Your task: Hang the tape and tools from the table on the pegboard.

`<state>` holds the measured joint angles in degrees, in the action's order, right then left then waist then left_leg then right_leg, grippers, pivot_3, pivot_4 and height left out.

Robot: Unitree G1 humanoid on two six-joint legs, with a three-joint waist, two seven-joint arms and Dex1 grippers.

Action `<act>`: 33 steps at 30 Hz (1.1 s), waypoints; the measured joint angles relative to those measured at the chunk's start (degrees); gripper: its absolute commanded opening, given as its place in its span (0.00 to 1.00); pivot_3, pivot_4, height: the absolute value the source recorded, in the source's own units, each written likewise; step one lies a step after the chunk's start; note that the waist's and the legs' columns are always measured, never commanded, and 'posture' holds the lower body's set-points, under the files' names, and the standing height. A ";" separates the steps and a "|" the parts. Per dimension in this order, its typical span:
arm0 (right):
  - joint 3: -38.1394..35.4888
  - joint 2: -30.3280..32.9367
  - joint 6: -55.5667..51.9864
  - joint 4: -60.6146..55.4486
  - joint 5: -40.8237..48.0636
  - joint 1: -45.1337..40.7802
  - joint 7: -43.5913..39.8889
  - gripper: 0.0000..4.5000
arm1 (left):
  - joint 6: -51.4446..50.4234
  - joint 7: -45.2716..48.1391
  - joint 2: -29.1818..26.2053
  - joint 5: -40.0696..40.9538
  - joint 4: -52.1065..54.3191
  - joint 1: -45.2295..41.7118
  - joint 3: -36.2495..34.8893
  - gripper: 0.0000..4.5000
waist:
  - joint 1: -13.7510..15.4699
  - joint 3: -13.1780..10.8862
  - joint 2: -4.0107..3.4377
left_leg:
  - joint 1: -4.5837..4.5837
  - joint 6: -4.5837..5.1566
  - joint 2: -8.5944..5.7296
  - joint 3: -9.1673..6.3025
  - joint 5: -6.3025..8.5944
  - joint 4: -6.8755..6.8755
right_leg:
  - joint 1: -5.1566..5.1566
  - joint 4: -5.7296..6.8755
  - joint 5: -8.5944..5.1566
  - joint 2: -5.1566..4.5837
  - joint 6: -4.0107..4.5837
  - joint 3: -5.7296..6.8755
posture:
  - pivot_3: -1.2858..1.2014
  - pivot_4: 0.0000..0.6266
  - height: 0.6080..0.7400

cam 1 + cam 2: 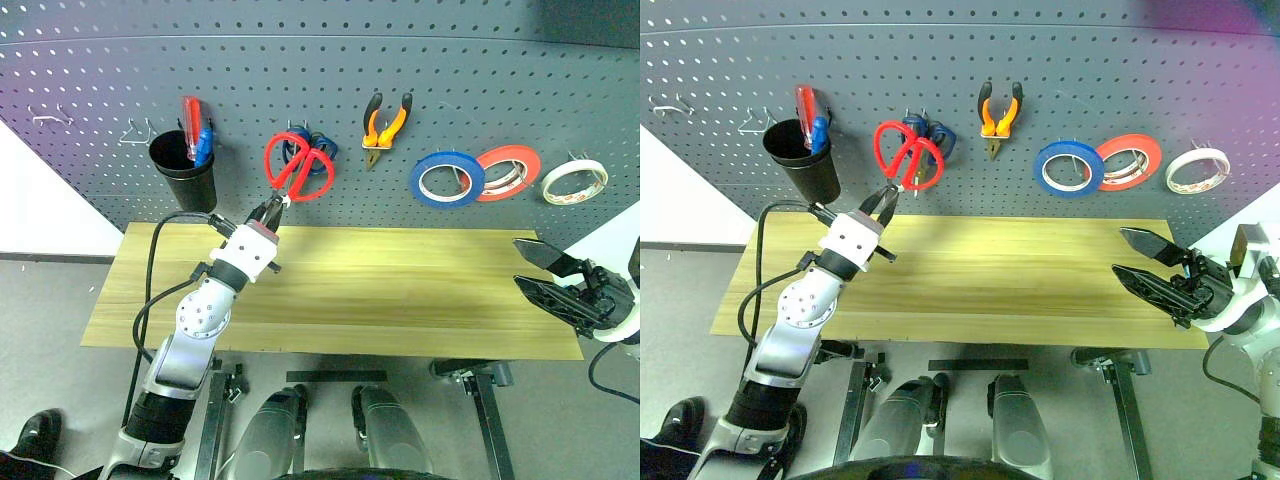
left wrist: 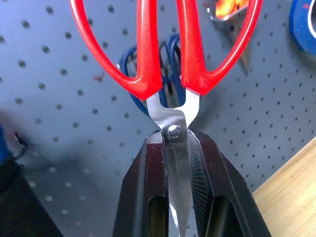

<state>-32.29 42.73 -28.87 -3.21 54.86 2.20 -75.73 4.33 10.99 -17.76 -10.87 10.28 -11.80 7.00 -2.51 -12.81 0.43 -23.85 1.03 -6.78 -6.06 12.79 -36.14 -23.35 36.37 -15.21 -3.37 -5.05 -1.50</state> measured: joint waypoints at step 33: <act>-0.37 -2.96 -0.67 -9.30 6.28 0.25 4.26 1.00 | 5.88 1.08 6.70 2.79 -28.33 -16.34 0.15 0.05 | -0.27 0.03 -0.03 | 0.03 0.00 -0.03 0.04 -0.01 -0.12 | -0.02 0.20 0.03 0.01 -0.05 -0.02 | 0.41 0.34 1.00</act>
<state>-32.66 39.77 -29.53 -12.51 61.14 2.45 -71.47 10.21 12.07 -11.06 -8.08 -18.06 -28.14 7.15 -2.78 -12.77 0.40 -23.82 1.03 -6.81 -6.03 12.78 -36.25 -23.37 36.57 -15.18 -3.36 -5.10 -1.51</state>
